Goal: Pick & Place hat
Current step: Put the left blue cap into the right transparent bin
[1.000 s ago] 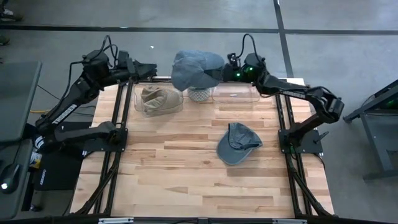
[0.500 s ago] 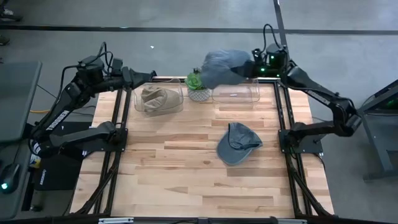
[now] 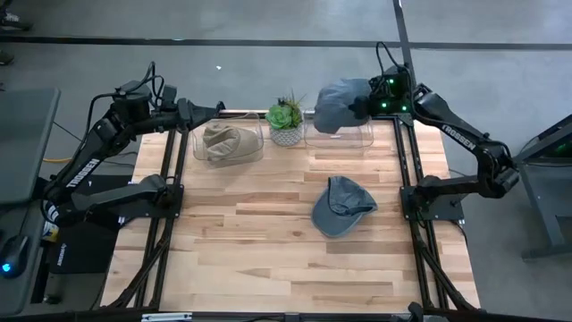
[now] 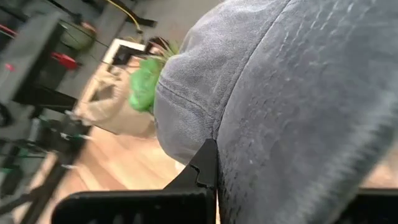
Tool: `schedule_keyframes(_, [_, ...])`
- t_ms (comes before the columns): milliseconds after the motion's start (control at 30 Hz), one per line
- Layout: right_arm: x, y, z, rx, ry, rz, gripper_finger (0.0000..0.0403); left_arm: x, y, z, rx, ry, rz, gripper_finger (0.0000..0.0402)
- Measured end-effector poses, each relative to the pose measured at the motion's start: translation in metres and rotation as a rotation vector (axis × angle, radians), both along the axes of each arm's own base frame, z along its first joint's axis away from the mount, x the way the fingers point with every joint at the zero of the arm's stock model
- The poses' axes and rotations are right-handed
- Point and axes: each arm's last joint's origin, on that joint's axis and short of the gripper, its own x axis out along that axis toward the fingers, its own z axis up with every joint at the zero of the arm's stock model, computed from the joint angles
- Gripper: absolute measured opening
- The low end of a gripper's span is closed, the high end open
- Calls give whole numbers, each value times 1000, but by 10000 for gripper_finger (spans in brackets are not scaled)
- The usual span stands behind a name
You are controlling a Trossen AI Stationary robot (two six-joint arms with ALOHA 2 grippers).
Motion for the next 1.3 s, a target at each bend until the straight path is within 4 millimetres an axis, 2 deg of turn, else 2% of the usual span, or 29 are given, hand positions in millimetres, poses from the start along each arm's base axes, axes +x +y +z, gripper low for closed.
schedule_keyframes(267, [13,-2,-20,41,120,16,5,0,0,-1,-5,6,0,303])
schedule_keyframes(700, [40,-15,-57,213,175,-5,5,0,0,-1,-11,3,1,303])
schedule_keyframes(967, [47,-23,-70,274,169,-29,5,0,0,-1,-11,3,0,303])
schedule_keyframes(1300, [48,-29,-90,334,256,-65,13,0,-1,-3,-29,21,-2,303])
